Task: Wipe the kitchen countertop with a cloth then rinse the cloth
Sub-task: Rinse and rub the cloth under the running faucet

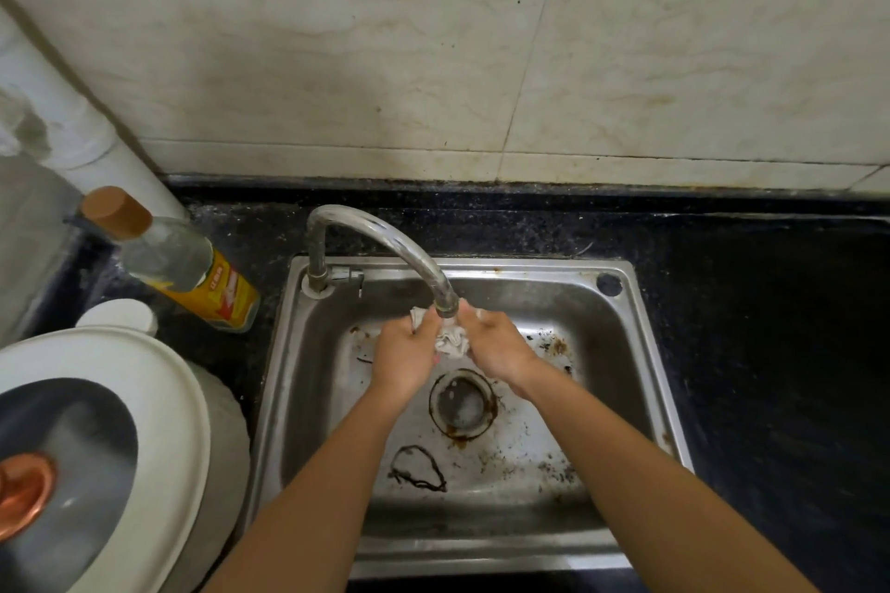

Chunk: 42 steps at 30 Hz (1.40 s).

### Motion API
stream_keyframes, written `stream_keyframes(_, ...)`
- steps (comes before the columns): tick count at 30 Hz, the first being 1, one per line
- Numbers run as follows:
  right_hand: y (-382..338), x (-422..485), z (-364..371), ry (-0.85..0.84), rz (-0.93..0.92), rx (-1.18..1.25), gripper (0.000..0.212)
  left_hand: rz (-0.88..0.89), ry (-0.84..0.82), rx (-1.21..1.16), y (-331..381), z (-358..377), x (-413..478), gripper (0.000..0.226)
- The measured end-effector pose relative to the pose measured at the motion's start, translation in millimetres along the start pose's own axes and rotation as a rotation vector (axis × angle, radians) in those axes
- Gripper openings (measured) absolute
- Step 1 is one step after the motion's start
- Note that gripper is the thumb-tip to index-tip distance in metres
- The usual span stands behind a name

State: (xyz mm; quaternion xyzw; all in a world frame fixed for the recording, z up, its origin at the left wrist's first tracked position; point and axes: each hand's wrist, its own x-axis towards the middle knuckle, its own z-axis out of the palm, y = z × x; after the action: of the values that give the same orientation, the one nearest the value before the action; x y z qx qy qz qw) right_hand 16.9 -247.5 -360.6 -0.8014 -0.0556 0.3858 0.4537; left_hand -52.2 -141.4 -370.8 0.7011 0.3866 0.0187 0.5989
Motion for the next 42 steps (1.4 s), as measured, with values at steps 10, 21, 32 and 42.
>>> stream_keyframes(10, 18.6, 0.4, -27.7, 0.01, 0.03, 0.197, 0.024, -0.004, -0.252, -0.129, 7.6, 10.8, 2.4, 0.017)
stream_keyframes(21, 22.5, -0.5, -35.7, 0.016, 0.01, 0.222, 0.011, 0.058, -0.124, -0.034, 5.8, 12.4, 7.4, 0.016)
stream_keyframes(32, 13.4, 8.1, -20.1, 0.067, 0.087, 0.52, 0.019, -0.132, -0.119, -0.266, 7.6, -8.4, 5.8, 0.016)
stream_keyframes(42, -7.4, 12.6, 7.6, -0.149, 0.018, 0.626, 0.033, -0.145, -0.031, -0.206, -2.4, -28.2, 6.9, 0.034)
